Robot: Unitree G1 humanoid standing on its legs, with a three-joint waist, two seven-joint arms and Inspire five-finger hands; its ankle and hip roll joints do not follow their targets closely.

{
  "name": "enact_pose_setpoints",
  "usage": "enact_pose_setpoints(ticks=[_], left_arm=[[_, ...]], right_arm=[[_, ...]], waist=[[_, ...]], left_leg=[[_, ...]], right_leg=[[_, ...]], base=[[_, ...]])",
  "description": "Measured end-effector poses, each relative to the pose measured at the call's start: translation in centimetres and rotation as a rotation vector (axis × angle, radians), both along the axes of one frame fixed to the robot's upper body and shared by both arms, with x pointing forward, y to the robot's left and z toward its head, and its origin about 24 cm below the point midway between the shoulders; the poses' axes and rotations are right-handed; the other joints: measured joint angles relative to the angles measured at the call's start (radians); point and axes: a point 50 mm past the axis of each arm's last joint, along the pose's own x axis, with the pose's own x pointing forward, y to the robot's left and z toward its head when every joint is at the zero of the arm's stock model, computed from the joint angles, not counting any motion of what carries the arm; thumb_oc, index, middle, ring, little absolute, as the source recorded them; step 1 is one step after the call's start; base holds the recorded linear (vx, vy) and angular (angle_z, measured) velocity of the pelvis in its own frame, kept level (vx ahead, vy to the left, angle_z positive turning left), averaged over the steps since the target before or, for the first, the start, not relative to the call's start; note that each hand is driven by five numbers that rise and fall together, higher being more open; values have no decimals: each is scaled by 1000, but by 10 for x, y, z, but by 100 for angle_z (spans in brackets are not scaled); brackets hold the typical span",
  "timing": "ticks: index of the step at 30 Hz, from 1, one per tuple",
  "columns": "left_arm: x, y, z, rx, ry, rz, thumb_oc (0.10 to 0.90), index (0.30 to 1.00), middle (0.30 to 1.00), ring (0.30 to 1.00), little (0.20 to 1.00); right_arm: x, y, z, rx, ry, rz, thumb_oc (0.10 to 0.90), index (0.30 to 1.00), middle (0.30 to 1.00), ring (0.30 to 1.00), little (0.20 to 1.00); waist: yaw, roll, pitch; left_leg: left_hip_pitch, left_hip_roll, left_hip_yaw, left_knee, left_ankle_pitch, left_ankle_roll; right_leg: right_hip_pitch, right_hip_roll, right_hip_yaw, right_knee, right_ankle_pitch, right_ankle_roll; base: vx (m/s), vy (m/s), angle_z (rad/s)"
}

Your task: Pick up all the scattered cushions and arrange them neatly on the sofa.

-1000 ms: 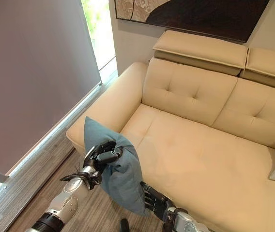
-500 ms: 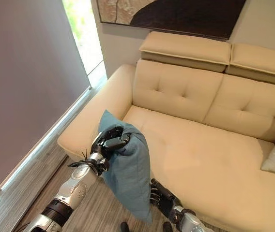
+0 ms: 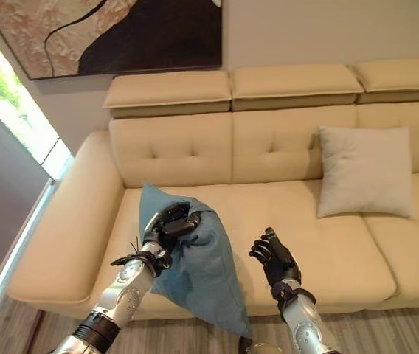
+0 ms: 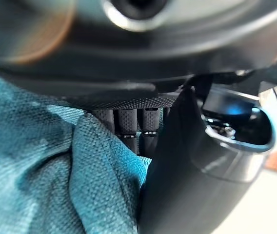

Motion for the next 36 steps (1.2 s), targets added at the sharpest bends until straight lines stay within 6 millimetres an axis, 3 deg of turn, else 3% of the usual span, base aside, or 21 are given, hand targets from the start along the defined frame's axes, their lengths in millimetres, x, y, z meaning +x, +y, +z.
enact_pose_setpoints(ticks=[3,4,6,9,11,13,14,19,22,26,28,36], left_arm=[[3,5,4,-9,-18,25,400,300,300,300,300],[4,9,6,1,-28,38,400,300,300,300,300],[7,20,13,5,-62,86,400,300,300,300,300],[9,32,20,3,-95,142,400,300,300,300,300],[10,36,23,-1,-109,163,400,300,300,300,300],[11,36,24,-1,-113,164,400,300,300,300,300],[11,36,24,-1,-117,165,400,300,300,300,300],[11,42,27,11,-128,175,400,300,300,300,300],[11,44,28,11,-132,185,400,300,300,300,300],[9,48,26,9,-125,201,400,300,300,300,300],[8,48,25,9,-122,202,400,300,300,300,300],[8,50,22,15,-107,207,400,300,300,300,300]], right_arm=[[-6,-20,0,-254,10,96,800,900,900,900,900],[-9,-28,-1,-409,18,149,800,900,900,900,900],[-15,-49,-1,-695,50,221,800,900,900,900,900],[-22,-71,-3,-865,108,213,800,900,900,900,900],[-33,-79,-9,-836,152,191,800,900,900,900,900],[-45,-79,-21,-728,217,163,800,900,900,900,900],[-50,-75,-26,-680,236,168,800,900,900,900,900],[-61,-30,-42,-443,237,324,800,900,900,900,900],[-51,-22,-26,-645,134,478,800,900,900,900,900],[-31,-37,-2,-1094,-11,560,800,900,900,900,900],[-23,-42,6,-1218,-47,569,800,900,900,900,900],[-28,-28,12,-1315,-152,692,800,900,900,900,900]], waist=[[-10,-16,10],[-11,-17,11],[-21,-29,19],[-12,-30,25],[-36,-24,29],[-35,-23,29],[-37,-10,35],[-34,-3,38],[-32,16,44],[-34,28,47],[-36,33,46],[-38,62,40]], left_leg=[[-71,-36,-57,-2,-13,15],[-65,-36,-56,-73,-11,12],[-52,-33,-82,-316,12,-17],[24,-16,-145,-505,62,-60],[90,-20,-142,-576,81,-73],[152,-31,-141,-646,137,-59],[178,-31,-132,-653,199,-31],[206,-77,-113,-686,176,-22],[212,-91,-107,-686,139,-13],[217,-107,-90,-687,128,2],[218,-111,-87,-688,126,4],[218,-117,-88,-686,126,6]], right_leg=[[34,32,55,-44,-16,13],[52,47,57,-58,-1,-3],[84,77,83,-101,-1,4],[111,108,109,-136,20,-15],[138,116,100,-162,20,-14],[156,118,99,-176,18,-11],[170,124,100,-192,19,-2],[204,76,122,-276,53,66],[232,61,129,-335,77,100],[237,44,132,-344,87,110],[237,40,131,-344,90,109],[236,35,124,-344,97,101]], base=[[108,71,-47],[206,218,-60],[156,184,-40],[84,91,-45],[159,171,9],[108,120,2],[118,158,-8],[76,102,-15],[44,64,-5],[36,56,-5],[24,25,-7],[0,0,0]])
